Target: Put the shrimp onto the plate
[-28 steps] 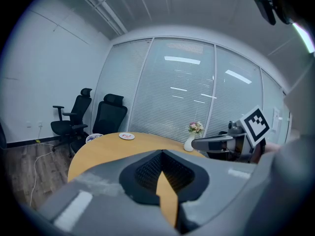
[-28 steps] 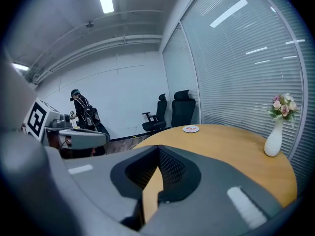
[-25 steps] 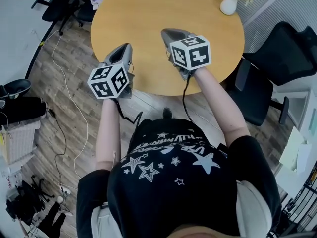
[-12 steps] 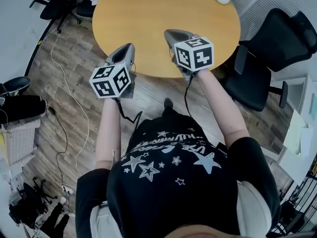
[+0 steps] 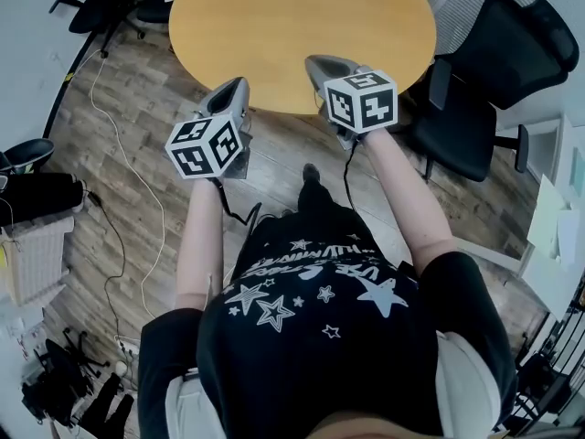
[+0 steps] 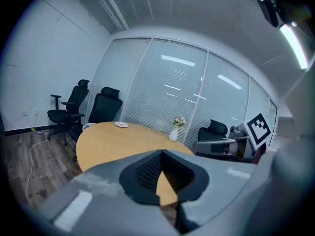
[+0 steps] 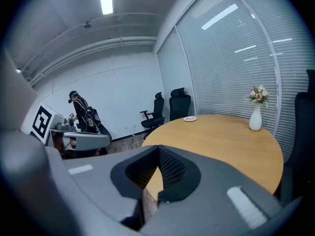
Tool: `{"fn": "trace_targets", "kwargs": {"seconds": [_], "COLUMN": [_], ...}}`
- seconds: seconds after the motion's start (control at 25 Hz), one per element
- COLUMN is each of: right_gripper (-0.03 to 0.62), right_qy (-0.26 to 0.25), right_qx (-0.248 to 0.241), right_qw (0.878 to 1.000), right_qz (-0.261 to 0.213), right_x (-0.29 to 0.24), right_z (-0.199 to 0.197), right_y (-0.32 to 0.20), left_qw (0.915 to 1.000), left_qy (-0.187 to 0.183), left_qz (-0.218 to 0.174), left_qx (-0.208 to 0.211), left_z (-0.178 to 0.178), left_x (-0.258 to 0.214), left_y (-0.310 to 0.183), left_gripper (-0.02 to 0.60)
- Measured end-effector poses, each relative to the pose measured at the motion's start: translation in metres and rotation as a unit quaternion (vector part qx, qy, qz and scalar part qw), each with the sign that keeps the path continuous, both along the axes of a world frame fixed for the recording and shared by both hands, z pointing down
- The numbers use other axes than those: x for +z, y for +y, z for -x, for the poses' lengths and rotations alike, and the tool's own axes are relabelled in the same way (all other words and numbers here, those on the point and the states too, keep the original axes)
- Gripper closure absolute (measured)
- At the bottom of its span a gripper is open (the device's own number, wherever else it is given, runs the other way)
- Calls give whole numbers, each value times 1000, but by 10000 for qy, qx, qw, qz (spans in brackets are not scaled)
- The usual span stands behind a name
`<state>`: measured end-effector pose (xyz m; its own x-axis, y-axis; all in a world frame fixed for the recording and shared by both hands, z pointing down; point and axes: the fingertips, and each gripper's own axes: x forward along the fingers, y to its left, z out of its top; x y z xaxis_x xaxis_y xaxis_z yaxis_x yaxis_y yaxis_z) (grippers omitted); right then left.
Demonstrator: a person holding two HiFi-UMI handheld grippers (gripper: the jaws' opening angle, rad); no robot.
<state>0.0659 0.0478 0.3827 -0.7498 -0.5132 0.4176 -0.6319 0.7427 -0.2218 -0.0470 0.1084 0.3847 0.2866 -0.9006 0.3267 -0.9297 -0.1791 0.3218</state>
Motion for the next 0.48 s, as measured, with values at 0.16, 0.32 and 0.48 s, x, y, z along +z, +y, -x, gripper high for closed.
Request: {"fn": "trace_targets", "kwargs": {"seconds": [0.16,0.32,0.48], "right_gripper": [594,594,594], "right_qy": [8,50,80], "right_qx": [82,144,152], "right_qw": [10000,9999,9999], "right_qz": [-14,-32,0], "right_x": [1,4,8], "right_z": [-2,-6,-9], "right_y": [23,44,64], "left_qw": [10000,9999,9999], "left_qy": [23,80,134], "left_qz": [39,27,-48], "left_qx": [68,87,77], "left_z": [-1,-4,-5], "left_x": [5,7,4], "left_y": [23,41,56], "left_gripper": [580,580,580]}}
